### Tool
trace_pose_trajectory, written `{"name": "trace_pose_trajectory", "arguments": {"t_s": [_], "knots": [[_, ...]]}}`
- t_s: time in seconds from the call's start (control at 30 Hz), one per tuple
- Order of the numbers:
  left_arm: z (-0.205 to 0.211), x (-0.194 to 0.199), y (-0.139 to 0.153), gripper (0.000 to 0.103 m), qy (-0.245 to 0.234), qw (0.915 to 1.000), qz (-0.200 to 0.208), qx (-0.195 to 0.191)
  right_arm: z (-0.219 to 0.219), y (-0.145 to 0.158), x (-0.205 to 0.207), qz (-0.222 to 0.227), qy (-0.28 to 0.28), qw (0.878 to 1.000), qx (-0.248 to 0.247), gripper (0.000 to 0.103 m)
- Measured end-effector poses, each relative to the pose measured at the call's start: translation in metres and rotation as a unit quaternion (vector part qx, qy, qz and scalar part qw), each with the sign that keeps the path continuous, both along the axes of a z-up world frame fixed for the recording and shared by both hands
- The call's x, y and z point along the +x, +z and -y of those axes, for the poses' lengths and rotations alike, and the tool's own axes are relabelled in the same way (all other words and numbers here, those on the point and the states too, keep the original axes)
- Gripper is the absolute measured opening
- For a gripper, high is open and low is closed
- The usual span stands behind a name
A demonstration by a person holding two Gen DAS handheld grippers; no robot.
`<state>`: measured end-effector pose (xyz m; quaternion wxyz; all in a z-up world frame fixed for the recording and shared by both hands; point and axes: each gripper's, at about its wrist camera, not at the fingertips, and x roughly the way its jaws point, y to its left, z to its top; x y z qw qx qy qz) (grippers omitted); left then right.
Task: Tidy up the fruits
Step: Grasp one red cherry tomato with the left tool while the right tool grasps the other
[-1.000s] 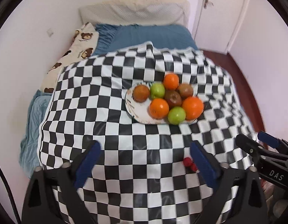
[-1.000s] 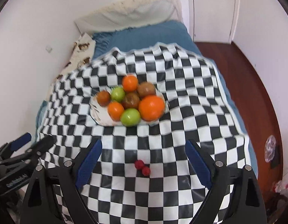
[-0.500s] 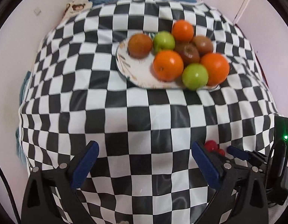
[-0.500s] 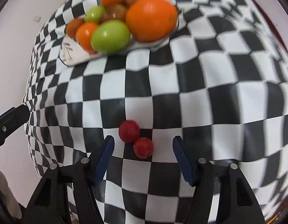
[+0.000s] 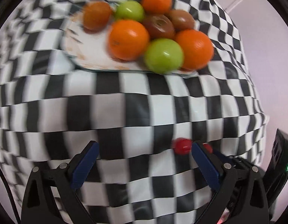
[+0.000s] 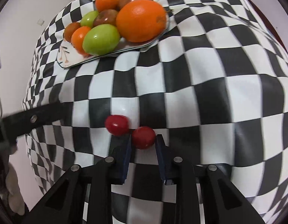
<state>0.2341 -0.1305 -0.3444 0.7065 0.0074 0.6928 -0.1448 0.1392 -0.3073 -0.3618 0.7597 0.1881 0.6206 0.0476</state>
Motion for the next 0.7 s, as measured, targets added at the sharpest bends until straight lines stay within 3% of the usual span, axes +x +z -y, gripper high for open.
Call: {"name": "trace_pose_trajectory", "arguments": {"t_s": [0.1, 0.2, 0.33, 0.43, 0.57, 0.7], "knots": [[0.017, 0.0, -0.014, 0.101, -0.013, 0.9985, -0.036, -0.038, 0.014, 0.0, -0.003, -0.004, -0.008, 1.0, 0.007, 0.028], [0.035, -0.006, -0.022, 0.1, -0.038, 0.9976, -0.047, -0.035, 0.025, 0.0, -0.008, -0.003, -0.013, 1.0, 0.009, 0.028], [0.049, -0.019, -0.031, 0.081, -0.061, 0.9966, -0.051, -0.022, 0.041, 0.006, -0.017, 0.002, -0.023, 1.0, 0.002, 0.028], [0.05, -0.023, -0.037, 0.076, -0.063, 0.9969, -0.046, -0.011, 0.05, 0.007, -0.024, 0.002, -0.03, 1.0, -0.001, 0.028], [0.049, -0.021, -0.039, 0.056, -0.063, 0.9973, -0.037, -0.004, 0.059, 0.007, -0.028, 0.004, -0.032, 0.999, -0.003, 0.028], [0.052, -0.016, -0.04, 0.044, -0.069, 0.9973, -0.027, 0.004, 0.058, 0.006, -0.027, 0.007, -0.029, 1.0, -0.006, 0.028]]}}
